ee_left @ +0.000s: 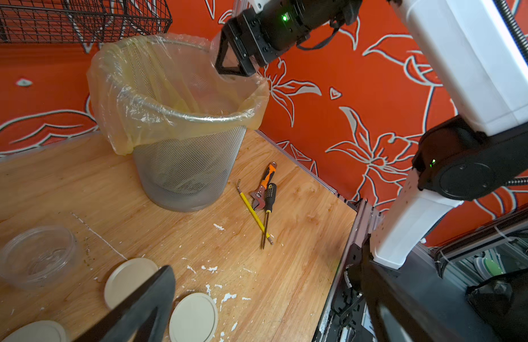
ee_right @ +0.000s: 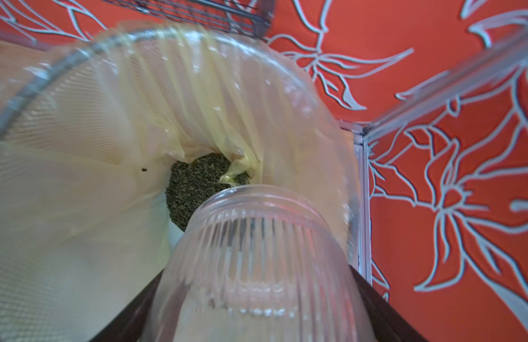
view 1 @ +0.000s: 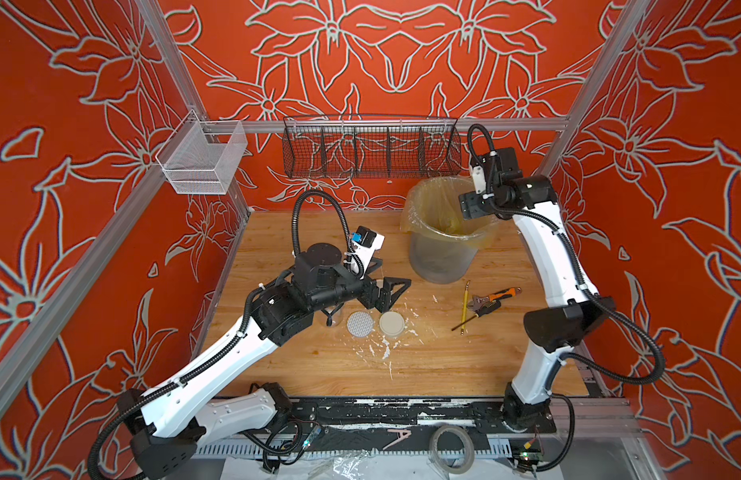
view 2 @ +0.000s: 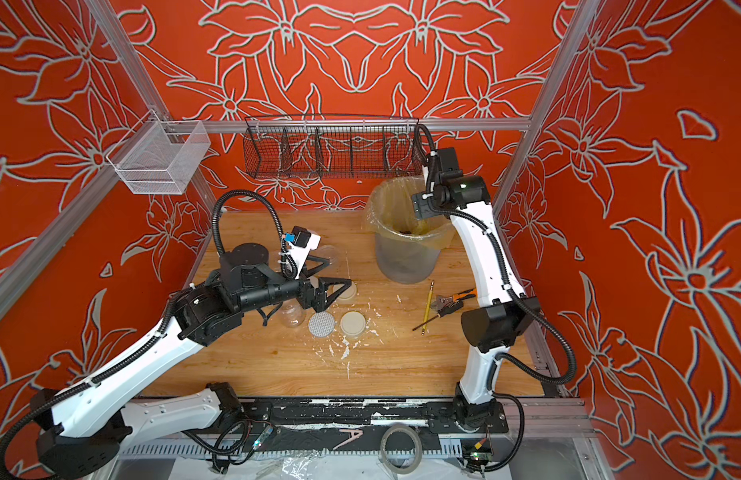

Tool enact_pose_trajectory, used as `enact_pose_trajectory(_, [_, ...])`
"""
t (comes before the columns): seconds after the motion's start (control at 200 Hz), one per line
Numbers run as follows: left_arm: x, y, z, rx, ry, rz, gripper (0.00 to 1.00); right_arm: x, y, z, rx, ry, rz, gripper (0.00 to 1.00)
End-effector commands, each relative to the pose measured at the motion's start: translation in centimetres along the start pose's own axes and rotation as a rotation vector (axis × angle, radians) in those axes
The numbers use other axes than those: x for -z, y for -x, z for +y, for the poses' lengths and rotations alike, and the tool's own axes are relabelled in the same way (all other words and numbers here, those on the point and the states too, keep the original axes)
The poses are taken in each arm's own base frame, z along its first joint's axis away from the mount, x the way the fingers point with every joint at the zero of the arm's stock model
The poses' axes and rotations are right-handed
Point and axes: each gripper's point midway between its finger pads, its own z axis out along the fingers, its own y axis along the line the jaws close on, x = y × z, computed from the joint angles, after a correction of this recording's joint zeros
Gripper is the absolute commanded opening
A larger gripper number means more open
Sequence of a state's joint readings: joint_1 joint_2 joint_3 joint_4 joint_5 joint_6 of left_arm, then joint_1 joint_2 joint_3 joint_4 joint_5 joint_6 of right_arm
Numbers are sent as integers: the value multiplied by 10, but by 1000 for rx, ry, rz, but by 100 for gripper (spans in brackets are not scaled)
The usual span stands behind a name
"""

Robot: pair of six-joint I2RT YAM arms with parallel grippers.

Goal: Empty moldy tea leaves from jars
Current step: Pour the moldy tea leaves from the jar into the trash bin.

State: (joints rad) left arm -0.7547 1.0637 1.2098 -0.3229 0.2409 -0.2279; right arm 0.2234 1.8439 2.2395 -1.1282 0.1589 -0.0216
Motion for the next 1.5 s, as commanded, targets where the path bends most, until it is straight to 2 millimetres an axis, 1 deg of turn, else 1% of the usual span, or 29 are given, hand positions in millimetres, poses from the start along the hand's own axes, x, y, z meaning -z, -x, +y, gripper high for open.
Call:
enact_pose_trajectory(0.0, [-3, 17, -9, 36, -39, -69, 98, -5, 9, 21, -59, 95, -32, 13])
enact_pose_trajectory(0.015, [-5, 18, -8, 47, -39, -76, 97, -2, 10, 26, -67, 138, -40, 13])
enact_pose_trajectory(0.055, [-7, 23, -7, 72, -35, -99, 97, 6, 24, 39, -109, 261, -113, 13])
enact_pose_trajectory(0.105, [-10, 30, -4, 112, -23, -125, 97, 12, 34, 47, -180, 365, -188, 14])
enact_pose_trajectory(0.15, [-12, 36, -1, 155, -9, -147, 97, 14, 37, 37, -235, 321, -230, 14])
enact_pose_trajectory(0.21, [-14, 44, 0, 207, -2, -168, 97, 12, 34, 27, -244, 258, -225, 14])
enact_pose_trajectory(0.255, [-15, 49, 1, 256, -2, -182, 97, 12, 33, 30, -244, 280, -208, 14])
enact_pose_trajectory(0.325, [-21, 54, 1, 322, -16, -197, 97, 16, 36, 47, -299, 432, -212, 15])
enact_pose_trajectory(0.41, [-30, 61, -2, 379, -39, -198, 97, 24, 45, 62, -448, 650, -255, 15])
enact_pose_trajectory(0.46, [-36, 64, -5, 397, -56, -188, 97, 24, 50, 60, -552, 713, -280, 16])
enact_pose_trajectory(0.561, [-41, 70, -7, 427, -69, -183, 97, 12, 50, 48, -739, 772, -251, 16])
enact_pose_trajectory(0.596, [-42, 70, -6, 437, -65, -185, 97, 11, 49, 46, -763, 769, -246, 16])
enact_pose_trajectory(0.651, [-42, 70, -4, 443, -55, -188, 97, 7, 44, 39, -785, 704, -228, 16])
enact_pose_trajectory(0.706, [-41, 68, 0, 447, -34, -189, 97, 4, 38, 31, -849, 645, -201, 14])
enact_pose_trajectory(0.791, [-40, 63, 7, 455, 2, -196, 97, 7, 33, 28, -935, 623, -165, 12])
enact_pose_trajectory(0.841, [-40, 61, 12, 467, 24, -202, 97, 8, 28, 27, -1001, 602, -142, 12])
enact_pose_trajectory(0.861, [-41, 60, 14, 472, 34, -202, 97, 6, 24, 25, -1047, 575, -121, 12])
enact_pose_trajectory(0.896, [-42, 59, 17, 482, 45, -203, 97, 4, 15, 20, -1135, 525, -76, 9])
enact_pose_trajectory(0.936, [-43, 58, 19, 496, 56, -202, 98, 3, 11, 18, -1193, 503, -42, 8])
enact_pose_trajectory(0.986, [-45, 58, 20, 511, 64, -197, 98, 5, 12, 19, -1247, 511, -18, 8])
enact_pose_trajectory(1.046, [-47, 56, 22, 534, 73, -187, 98, 2, 12, 23, -1319, 531, 23, 8])
enact_pose_trajectory(1.091, [-48, 57, 21, 543, 70, -183, 98, 2, 20, 29, -1314, 586, 19, 8])
enact_pose_trajectory(1.151, [-48, 57, 19, 547, 58, -177, 98, 7, 33, 35, -1283, 658, -2, 8])
enact_pose_trajectory(1.221, [-48, 57, 18, 554, 51, -179, 98, 21, 51, 41, -1198, 760, -75, 8])
enact_pose_trajectory(1.291, [-46, 62, 18, 567, 46, -199, 98, 43, 73, 41, -1089, 853, -218, 9])
enact_pose_trajectory(1.331, [-46, 65, 17, 580, 41, -212, 98, 55, 80, 42, -1028, 893, -290, 9])
enact_pose_trajectory(1.376, [-45, 72, 15, 590, 28, -227, 99, 75, 89, 43, -937, 952, -389, 10])
enact_pose_trajectory(1.431, [-45, 81, 11, 593, 6, -238, 99, 99, 96, 48, -826, 1026, -495, 10])
enact_pose_trajectory(1.497, [-46, 92, 4, 587, -28, -247, 99, 124, 96, 52, -710, 1082, -595, 9])
